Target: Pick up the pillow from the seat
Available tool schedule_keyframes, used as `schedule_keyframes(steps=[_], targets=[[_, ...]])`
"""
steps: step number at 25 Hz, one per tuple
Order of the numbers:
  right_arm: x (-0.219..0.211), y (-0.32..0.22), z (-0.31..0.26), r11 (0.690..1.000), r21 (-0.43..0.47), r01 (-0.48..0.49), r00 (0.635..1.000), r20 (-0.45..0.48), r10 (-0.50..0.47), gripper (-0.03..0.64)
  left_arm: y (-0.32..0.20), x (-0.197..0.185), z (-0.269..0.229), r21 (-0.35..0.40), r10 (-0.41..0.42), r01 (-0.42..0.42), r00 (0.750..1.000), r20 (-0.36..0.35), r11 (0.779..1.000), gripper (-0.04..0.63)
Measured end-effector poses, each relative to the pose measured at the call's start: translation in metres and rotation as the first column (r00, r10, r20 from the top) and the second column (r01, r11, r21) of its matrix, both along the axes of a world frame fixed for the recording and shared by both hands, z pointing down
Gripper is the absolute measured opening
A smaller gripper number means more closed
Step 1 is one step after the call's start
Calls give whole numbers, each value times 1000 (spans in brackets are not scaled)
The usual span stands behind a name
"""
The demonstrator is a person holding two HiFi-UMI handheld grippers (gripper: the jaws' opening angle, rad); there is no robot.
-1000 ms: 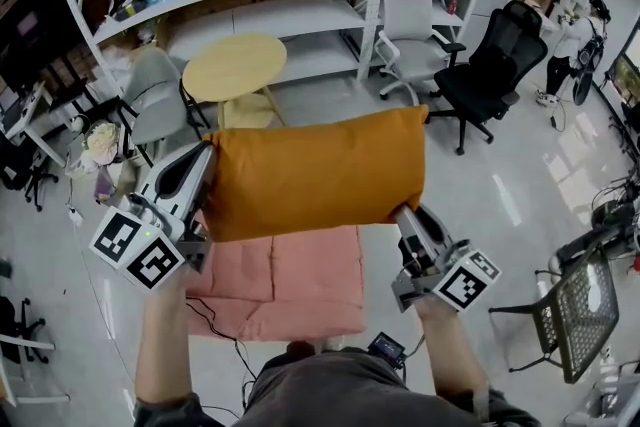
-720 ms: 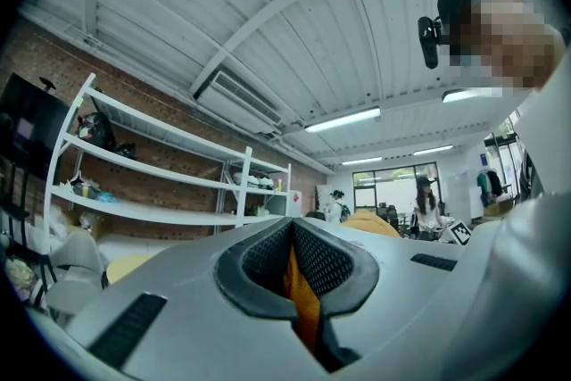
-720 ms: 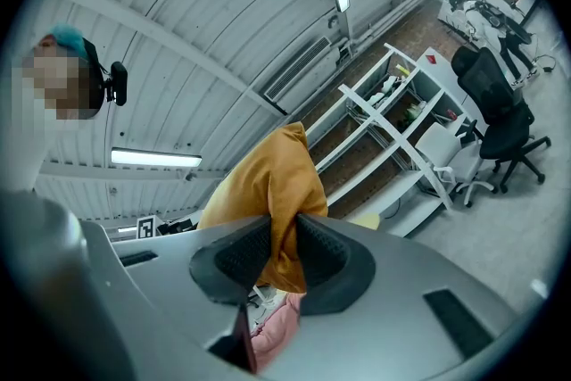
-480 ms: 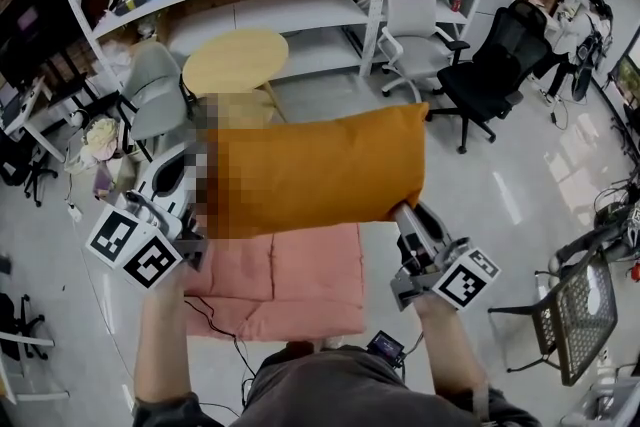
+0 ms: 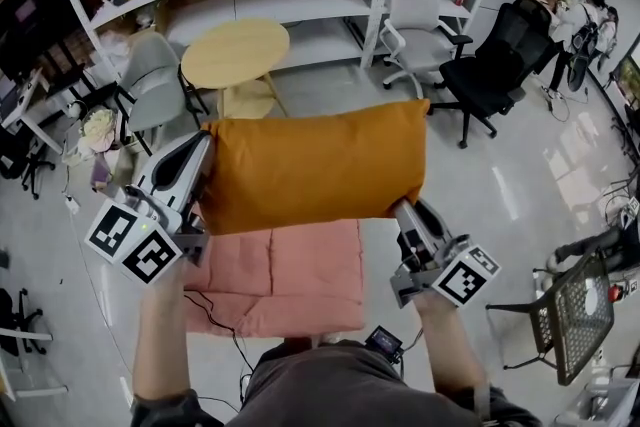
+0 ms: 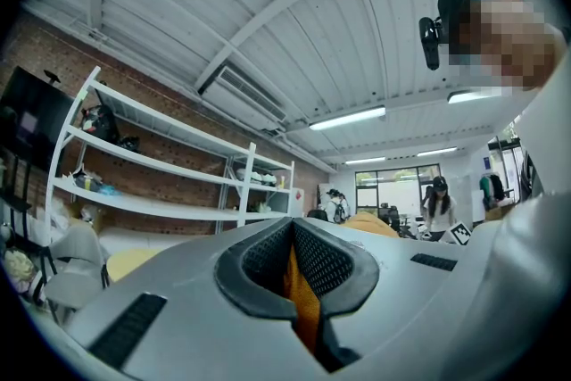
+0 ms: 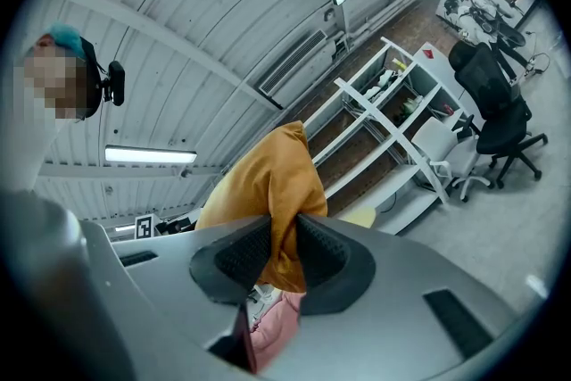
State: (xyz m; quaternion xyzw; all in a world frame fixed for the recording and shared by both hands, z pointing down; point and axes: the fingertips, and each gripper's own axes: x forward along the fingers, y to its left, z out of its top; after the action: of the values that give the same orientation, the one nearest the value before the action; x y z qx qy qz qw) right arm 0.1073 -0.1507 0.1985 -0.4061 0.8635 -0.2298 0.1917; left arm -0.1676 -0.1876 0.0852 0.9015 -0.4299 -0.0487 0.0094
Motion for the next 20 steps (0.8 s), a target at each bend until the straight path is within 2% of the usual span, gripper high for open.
schedule_keyframes(steps=[20], targets=[[-6, -24, 8, 1000, -29, -2, 1000, -3, 1, 86, -26, -7, 9, -22, -4, 4, 1000, -15, 1000, 9]])
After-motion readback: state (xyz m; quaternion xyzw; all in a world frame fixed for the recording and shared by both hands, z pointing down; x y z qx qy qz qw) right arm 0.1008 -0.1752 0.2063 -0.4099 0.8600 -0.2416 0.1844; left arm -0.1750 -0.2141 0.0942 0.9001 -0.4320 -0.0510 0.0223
